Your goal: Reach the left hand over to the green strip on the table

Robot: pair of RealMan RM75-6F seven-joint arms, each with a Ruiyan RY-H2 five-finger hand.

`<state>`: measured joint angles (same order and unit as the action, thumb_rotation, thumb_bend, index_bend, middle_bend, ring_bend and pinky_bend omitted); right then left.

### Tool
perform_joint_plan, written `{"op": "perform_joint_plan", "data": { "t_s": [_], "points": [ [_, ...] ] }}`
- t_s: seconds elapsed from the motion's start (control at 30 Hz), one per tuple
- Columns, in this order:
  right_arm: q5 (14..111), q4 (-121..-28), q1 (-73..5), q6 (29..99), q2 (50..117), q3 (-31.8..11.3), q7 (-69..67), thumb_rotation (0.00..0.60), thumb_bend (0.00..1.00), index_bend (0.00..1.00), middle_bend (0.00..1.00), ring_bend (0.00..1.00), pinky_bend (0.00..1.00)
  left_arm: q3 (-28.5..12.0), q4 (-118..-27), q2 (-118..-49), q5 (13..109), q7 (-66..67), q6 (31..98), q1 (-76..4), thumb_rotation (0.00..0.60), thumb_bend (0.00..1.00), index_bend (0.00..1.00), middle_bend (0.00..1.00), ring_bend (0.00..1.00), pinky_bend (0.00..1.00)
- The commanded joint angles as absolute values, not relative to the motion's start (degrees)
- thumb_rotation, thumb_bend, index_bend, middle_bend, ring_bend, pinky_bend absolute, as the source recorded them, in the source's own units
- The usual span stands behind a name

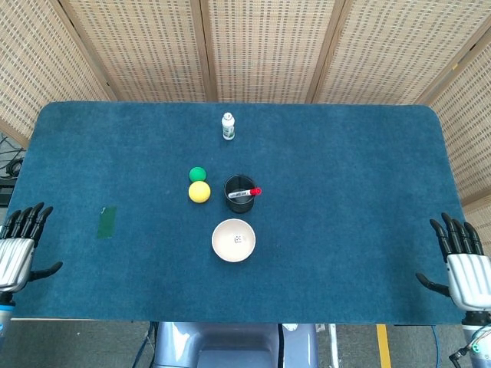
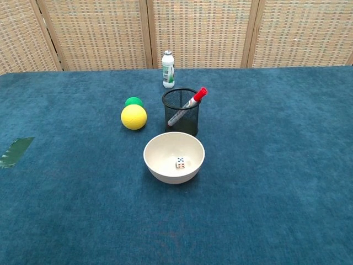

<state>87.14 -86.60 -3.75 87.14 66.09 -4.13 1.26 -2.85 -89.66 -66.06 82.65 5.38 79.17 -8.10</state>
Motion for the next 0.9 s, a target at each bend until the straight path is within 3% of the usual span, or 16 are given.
{"op": "perform_joint_plan", "data": {
  "t_s": [0.03, 0.13, 0.37, 0.6, 0.9],
  "points": [
    [87.10, -86.61, -3.75, 87.21, 65.98, -4.20, 0.85, 0.600, 0.00, 0.00, 0.00, 0.00, 0.00, -4.88, -88.00, -67.16, 78.80, 3.59, 74.48, -10.75, 0.600, 0.00, 0.00, 0.00, 0.00, 0.00],
    [87.08, -86.67, -3.82, 86.98, 65.94, -4.14, 0.86, 0.600, 0.00, 0.00, 0.00, 0.00, 0.00, -7.49, -86.22, -67.88, 74.78, 1.98, 69.45, -13.89, 0.600, 0.01, 0.02, 0.00, 0.00, 0.00],
    [86.71, -86.80, -3.99, 86.43, 65.93, -4.17, 0.85, 0.600, 0.00, 0.00, 0.00, 0.00, 0.00, -12.54, -83.37, -68.83, 64.36, 3.84, 58.06, -21.22, 0.600, 0.23, 0.26, 0.00, 0.00, 0.00],
    [85.94, -86.37, -4.38, 85.10, 65.94, -4.20, 0.09, 0.600, 0.00, 0.00, 0.00, 0.00, 0.00, -13.70, -77.18, -72.14, 53.41, 8.04, 46.44, -28.15, 0.600, 0.32, 0.31, 0.00, 0.00, 0.00],
    [85.39, -86.10, -4.63, 84.25, 65.85, -4.24, -0.67, 0.600, 0.00, 0.00, 0.00, 0.00, 0.00, -12.84, -69.84, -76.66, 43.86, 11.99, 40.73, -33.30, 0.600, 0.38, 0.32, 0.00, 0.00, 0.00]
  ]
}}
